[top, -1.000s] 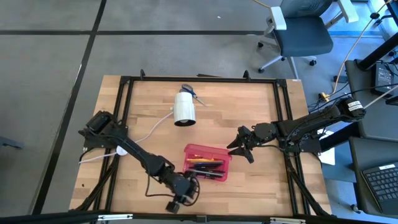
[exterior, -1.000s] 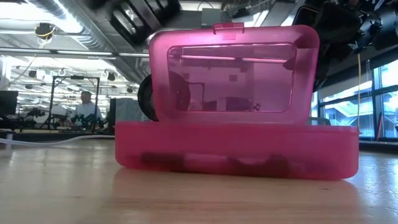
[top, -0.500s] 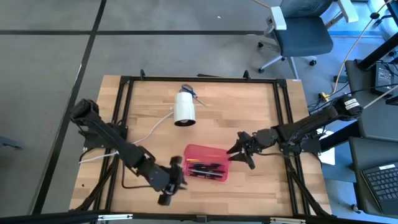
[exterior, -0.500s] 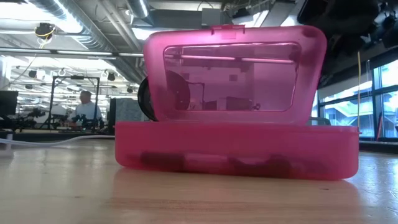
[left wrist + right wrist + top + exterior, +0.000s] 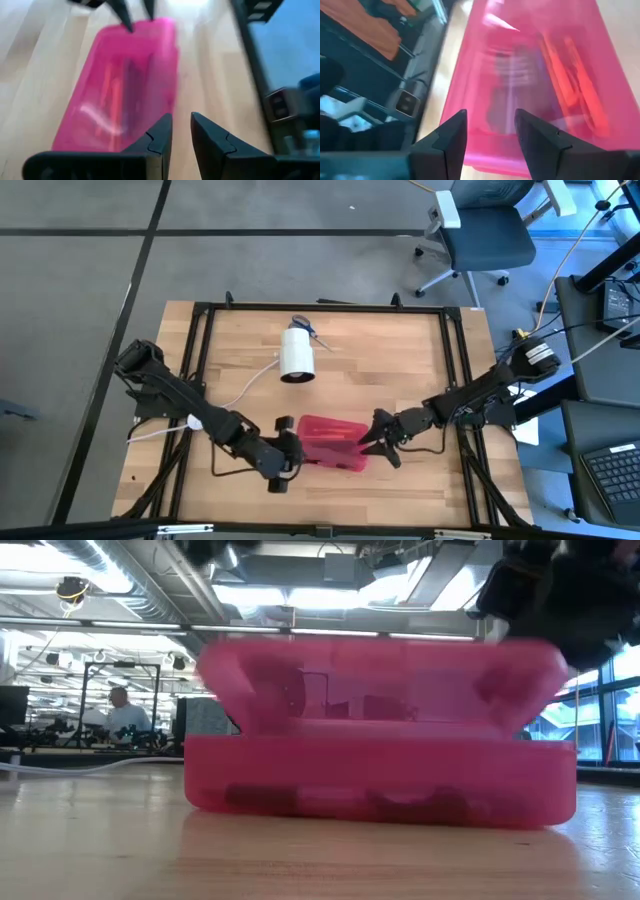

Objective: Pick & place school supplies into a supply box
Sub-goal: Close the pink supply box, then return to Home Position

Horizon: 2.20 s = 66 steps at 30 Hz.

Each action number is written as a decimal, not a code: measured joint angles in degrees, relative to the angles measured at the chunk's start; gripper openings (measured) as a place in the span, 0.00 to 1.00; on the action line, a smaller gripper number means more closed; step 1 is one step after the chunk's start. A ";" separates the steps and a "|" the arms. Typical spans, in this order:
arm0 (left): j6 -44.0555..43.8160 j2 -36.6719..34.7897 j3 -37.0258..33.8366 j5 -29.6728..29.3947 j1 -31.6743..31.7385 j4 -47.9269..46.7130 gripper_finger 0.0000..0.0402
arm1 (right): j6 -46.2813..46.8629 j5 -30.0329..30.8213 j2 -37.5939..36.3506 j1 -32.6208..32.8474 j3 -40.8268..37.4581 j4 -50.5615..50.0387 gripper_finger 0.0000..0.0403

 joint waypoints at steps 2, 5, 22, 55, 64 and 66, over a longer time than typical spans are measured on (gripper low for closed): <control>-0.40 0.99 -0.84 0.18 1.21 -0.19 0.16 | 0.61 1.36 1.80 0.64 0.53 -0.41 0.43; -0.51 2.64 -1.89 0.23 2.96 0.68 0.16 | 0.01 2.70 4.35 1.30 2.59 -0.47 0.43; -8.02 11.73 -3.23 9.57 7.50 2.46 0.15 | -6.05 5.69 9.36 1.41 16.03 -22.90 0.43; -7.95 11.15 -3.42 9.41 7.16 2.34 0.12 | -6.20 6.01 8.24 1.51 16.60 -25.69 0.43; -5.43 2.62 -3.65 6.24 5.57 0.09 0.12 | -10.43 5.73 0.12 1.55 16.43 -26.00 0.43; -3.91 0.24 -3.65 4.48 5.57 0.18 0.13 | -12.37 5.65 -2.25 1.55 16.51 -26.02 0.43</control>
